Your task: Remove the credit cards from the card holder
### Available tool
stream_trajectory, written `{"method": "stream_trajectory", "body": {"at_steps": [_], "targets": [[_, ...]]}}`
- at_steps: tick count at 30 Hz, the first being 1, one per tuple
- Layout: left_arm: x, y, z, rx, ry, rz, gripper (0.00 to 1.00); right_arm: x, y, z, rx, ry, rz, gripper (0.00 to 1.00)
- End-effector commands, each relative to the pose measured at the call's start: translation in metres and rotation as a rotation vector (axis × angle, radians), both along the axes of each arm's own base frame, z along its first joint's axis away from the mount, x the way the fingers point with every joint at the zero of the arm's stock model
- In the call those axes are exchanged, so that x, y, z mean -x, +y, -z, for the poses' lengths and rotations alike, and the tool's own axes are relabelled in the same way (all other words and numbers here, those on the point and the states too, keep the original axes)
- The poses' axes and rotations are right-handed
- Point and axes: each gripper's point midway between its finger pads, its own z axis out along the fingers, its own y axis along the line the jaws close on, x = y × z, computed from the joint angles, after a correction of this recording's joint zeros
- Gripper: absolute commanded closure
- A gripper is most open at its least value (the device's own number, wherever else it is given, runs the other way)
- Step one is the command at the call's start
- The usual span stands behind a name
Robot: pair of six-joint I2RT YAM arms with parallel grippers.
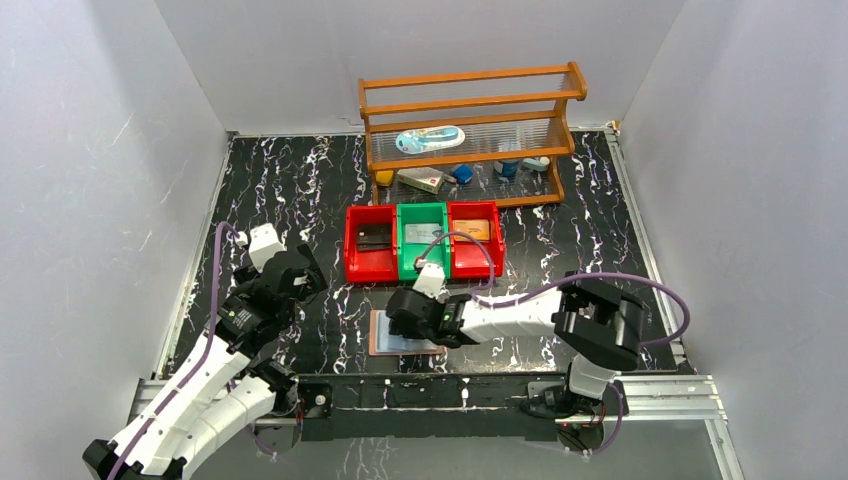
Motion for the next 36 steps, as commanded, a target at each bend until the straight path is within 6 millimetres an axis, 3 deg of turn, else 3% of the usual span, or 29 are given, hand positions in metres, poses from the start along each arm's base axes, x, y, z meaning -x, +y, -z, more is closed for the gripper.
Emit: {"method": "stream_trajectory", "body": {"at_steps": [1, 6, 8, 14, 20, 23, 28, 36], "targets": [[-0.001, 0.001, 0.001, -0.002, -0.004, -0.009, 0.02, 0.007, 0.006, -0.003, -0.158, 0.077, -0.025, 0.47], [-0.002, -0.003, 0.003, -0.002, 0.009, 0.018, 0.02, 0.004, -0.003, 0.004, -0.197, 0.116, -0.001, 0.48], [-0.003, -0.016, 0.003, 0.016, 0.024, 0.102, 0.02, 0.004, -0.005, 0.007, -0.217, 0.133, 0.004, 0.47], [0.002, -0.075, 0.008, 0.158, 0.062, 0.418, 0.02, 0.005, -0.014, 0.012, -0.275, 0.170, 0.031, 0.43], [0.036, -0.154, 0.027, 0.566, 0.185, 0.659, 0.02, 0.005, -0.019, 0.011, -0.319, 0.171, 0.055, 0.44], [0.049, -0.178, 0.035, 0.712, 0.216, 0.742, 0.04, 0.006, -0.021, 0.014, -0.327, 0.178, 0.063, 0.44], [0.061, -0.199, 0.046, 0.832, 0.279, 0.835, 0.07, 0.005, -0.027, 0.019, -0.333, 0.176, 0.085, 0.44], [0.074, -0.207, 0.076, 0.872, 0.353, 0.872, 0.13, 0.006, -0.027, 0.022, -0.376, 0.202, 0.102, 0.45]]}}
